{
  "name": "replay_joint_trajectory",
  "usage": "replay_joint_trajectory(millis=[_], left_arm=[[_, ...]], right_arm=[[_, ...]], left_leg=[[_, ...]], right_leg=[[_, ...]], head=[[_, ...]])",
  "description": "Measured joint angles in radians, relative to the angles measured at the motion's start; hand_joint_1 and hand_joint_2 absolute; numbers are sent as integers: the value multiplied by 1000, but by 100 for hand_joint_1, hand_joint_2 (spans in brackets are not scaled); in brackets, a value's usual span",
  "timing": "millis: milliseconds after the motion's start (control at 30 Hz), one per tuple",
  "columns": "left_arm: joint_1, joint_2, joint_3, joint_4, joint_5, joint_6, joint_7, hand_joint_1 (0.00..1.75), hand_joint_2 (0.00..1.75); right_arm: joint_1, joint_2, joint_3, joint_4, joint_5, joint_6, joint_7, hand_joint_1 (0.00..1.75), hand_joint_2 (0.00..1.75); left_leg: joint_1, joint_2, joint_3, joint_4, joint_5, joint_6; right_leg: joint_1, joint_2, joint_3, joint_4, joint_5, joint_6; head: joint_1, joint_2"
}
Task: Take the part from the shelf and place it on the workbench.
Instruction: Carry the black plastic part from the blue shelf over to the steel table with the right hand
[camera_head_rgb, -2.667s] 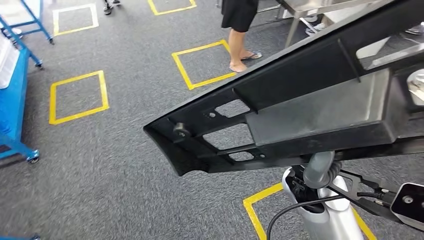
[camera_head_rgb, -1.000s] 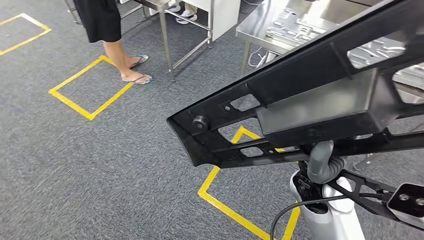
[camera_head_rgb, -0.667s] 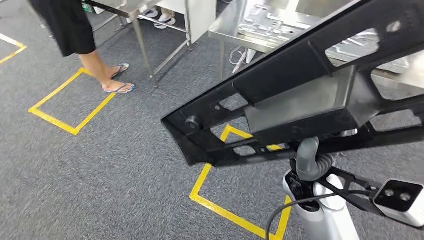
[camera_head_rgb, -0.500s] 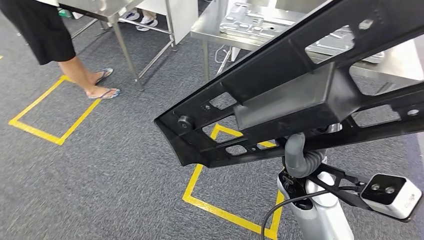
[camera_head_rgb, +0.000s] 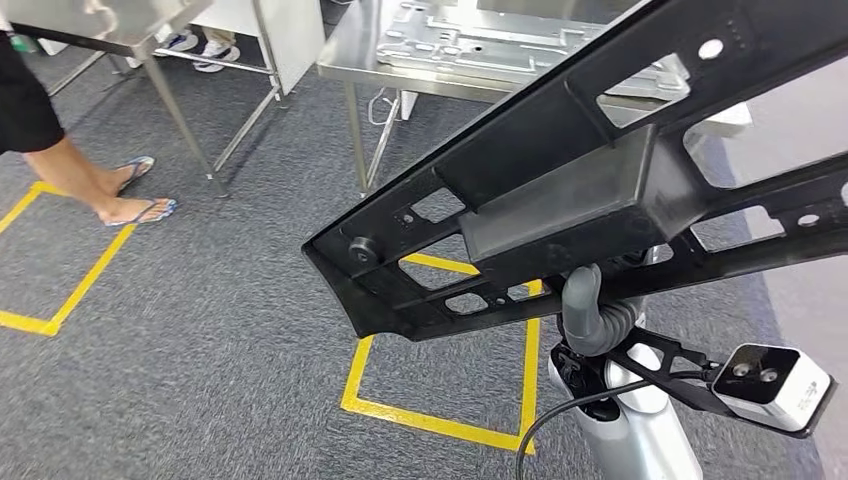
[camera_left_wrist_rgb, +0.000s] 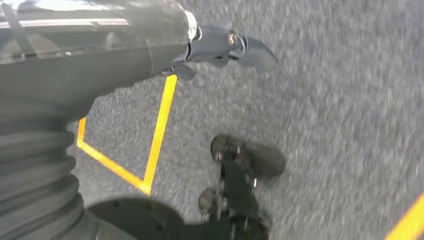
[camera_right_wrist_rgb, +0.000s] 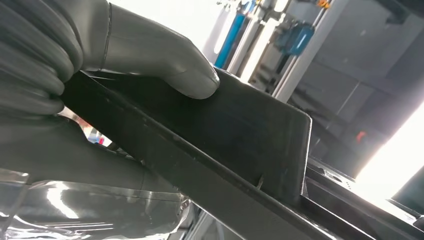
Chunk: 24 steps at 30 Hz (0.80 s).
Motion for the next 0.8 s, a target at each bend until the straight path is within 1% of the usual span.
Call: replay_joint_trajectory(millis=[33, 67, 100, 133, 167, 200, 233, 267, 300, 333, 367, 400, 433, 467, 500, 533, 567, 600, 633, 667, 733, 767, 800], left_arm=[[-1, 0, 0, 0, 1, -7, 0, 0, 175], [-2, 0, 0, 0, 2, -15, -1, 0, 175], [-3, 0, 0, 0, 4, -22, -1, 0, 175], [-5, 0, 0, 0, 7, -27, -2, 0, 175], [-7, 0, 0, 0, 9, -31, -4, 0, 175], [-9, 0, 0, 0, 11, -33, -5, 0, 175], [-10, 0, 0, 0, 12, -36, -7, 0, 175], [-11, 0, 0, 0, 12, -38, -9, 0, 175], [-11, 1, 0, 0, 12, -39, -11, 0, 175], [-10, 1, 0, 0, 12, -40, -12, 0, 175], [-8, 1, 0, 0, 11, -40, -13, 0, 175], [-4, 1, 0, 0, 11, -41, -14, 0, 175], [-1, 1, 0, 0, 10, -41, -14, 0, 175], [2, 1, 0, 0, 10, -41, -14, 0, 175], [3, 1, 0, 0, 10, -41, -14, 0, 175], [4, 1, 0, 0, 10, -41, -14, 0, 175], [4, 2, 0, 0, 10, -41, -15, 0, 175], [4, 2, 1, 0, 10, -41, -15, 0, 175], [4, 3, 1, 0, 9, -41, -16, 0, 175], [4, 3, 1, 0, 9, -41, -16, 0, 175], [3, 3, 1, 0, 9, -41, -16, 0, 175], [3, 3, 1, 0, 9, -41, -17, 0, 175], [3, 3, 1, 0, 9, -41, -17, 0, 175]], right_arm=[[-1, 0, 0, 2, -1, 0, 6, 175, 175], [-4, -1, 0, 6, -1, 0, 15, 175, 175], [-7, -1, 1, 11, -2, -1, 27, 175, 175], [-10, -1, 1, 18, -3, -2, 41, 175, 175], [-12, -2, 2, 28, -3, -4, 53, 175, 175], [-14, -3, 2, 39, -4, -7, 63, 175, 175], [-16, -3, 2, 50, -4, -11, 72, 175, 175], [-18, -4, 2, 60, -4, -15, 80, 175, 175], [-22, -4, 3, 69, -3, -19, 86, 175, 175], [-26, -4, 3, 76, -2, -21, 91, 175, 175], [-29, -5, 3, 83, -2, -22, 94, 175, 175], [-31, -5, 4, 91, -1, -22, 97, 175, 175], [-32, -5, 4, 97, 0, -22, 100, 175, 175], [-32, -5, 4, 103, 0, -22, 102, 175, 175], [-32, -5, 5, 107, 0, -22, 104, 175, 175], [-32, -5, 5, 110, 0, -22, 105, 175, 175], [-32, -5, 5, 113, 0, -22, 105, 175, 175], [-34, -5, 5, 115, 0, -22, 105, 175, 175], [-35, -5, 5, 117, 0, -22, 105, 175, 175], [-35, -5, 5, 119, 1, -22, 105, 175, 175], [-36, -6, 5, 121, 2, -22, 105, 175, 175], [-36, -6, 5, 122, 2, -23, 105, 175, 175], [-38, -6, 5, 122, 2, -23, 105, 175, 175]], left_leg=[[0, 8, 3, 1, -3, -3], [0, 16, 5, 1, -6, -7], [-2, 21, 7, 2, -8, -12], [-3, 25, 9, 2, -10, -17], [-5, 29, 10, 2, -12, -23], [-5, 31, 12, 0, -13, -29], [-4, 32, 14, -1, -15, -36], [-3, 23, 13, 6, -22, -43], [-1, 9, 5, 27, -36, -47], [0, -9, -15, 72, -59, -51], [1, -26, -47, 138, -90, -53], [1, -35, -87, 213, -119, -54], [1, -39, -124, 274, -136, -54], [1, -41, -146, 302, -134, -53], [1, -41, -148, 289, -109, -51], [1, -42, -129, 236, -68, -47], [0, -45, -99, 161, -24, -40], [-2, -49, -69, 91, 6, -33], [-5, -52, -47, 43, 22, -27], [-8, -55, -37, 17, 23, -21], [-9, -54, -29, 7, 16, -11], [-8, -54, -22, 1, 14, -5], [-6, -54, -14, -3, 12, 0]], right_leg=[[-1, -7, 34, -66, 36, -1], [0, -16, 75, -145, 65, -4], [3, -23, 109, -210, 87, -8], [6, -27, 131, -250, 96, -12], [10, -28, 138, -265, 96, -17], [12, -24, 137, -265, 95, -21], [11, -20, 139, -268, 94, -27], [8, -17, 144, -273, 94, -34], [6, -15, 149, -278, 94, -40], [3, -13, 155, -282, 94, -46], [5, -12, 158, -283, 91, -50], [7, -9, 161, -283, 89, -54], [9, -4, 163, -282, 86, -56], [11, 2, 167, -281, 82, -57], [13, 8, 171, -279, 77, -56], [13, 12, 178, -278, 72, -55], [14, 16, 186, -277, 65, -53], [16, 19, 192, -275, 58, -49], [16, 22, 195, -274, 52, -44], [16, 24, 196, -273, 50, -39], [15, 27, 196, -268, 52, -25], [14, 25, 195, -259, 50, -18], [13, 20, 186, -236, 42, -12]], head=[[0, 0], [0, 0], [-1, 0], [-1, 0], [-1, 0], [-2, 0], [-1, 0], [-3, 0], [-5, 0], [-9, 0], [-12, 0], [-15, 0], [-16, 0], [-16, 0], [-17, 0], [-17, 0], [-17, 0], [-17, 0], [-17, 0], [-17, 0], [-18, 0], [-17, 0], [-15, 0]])
